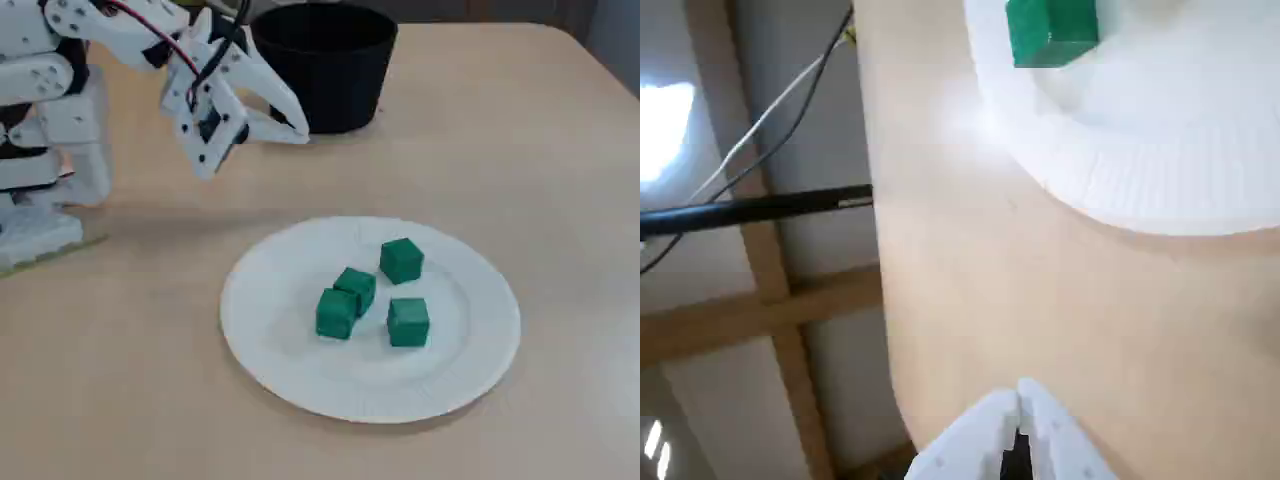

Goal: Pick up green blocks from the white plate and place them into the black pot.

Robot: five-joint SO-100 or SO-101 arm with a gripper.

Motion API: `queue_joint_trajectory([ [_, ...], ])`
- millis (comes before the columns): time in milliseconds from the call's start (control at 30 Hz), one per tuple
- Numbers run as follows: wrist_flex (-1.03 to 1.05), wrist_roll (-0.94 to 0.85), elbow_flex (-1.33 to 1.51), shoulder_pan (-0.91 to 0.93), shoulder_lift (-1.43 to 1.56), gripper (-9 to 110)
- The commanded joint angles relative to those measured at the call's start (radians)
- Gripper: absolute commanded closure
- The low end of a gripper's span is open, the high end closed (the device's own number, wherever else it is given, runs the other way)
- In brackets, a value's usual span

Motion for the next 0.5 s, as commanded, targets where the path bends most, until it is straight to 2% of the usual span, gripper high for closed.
queue_joint_trajectory([
  [0,0.314,-0.081,-0.626,0.225,-0.41,104],
  [467,0.275,-0.071,-0.623,0.258,-0.46,104],
])
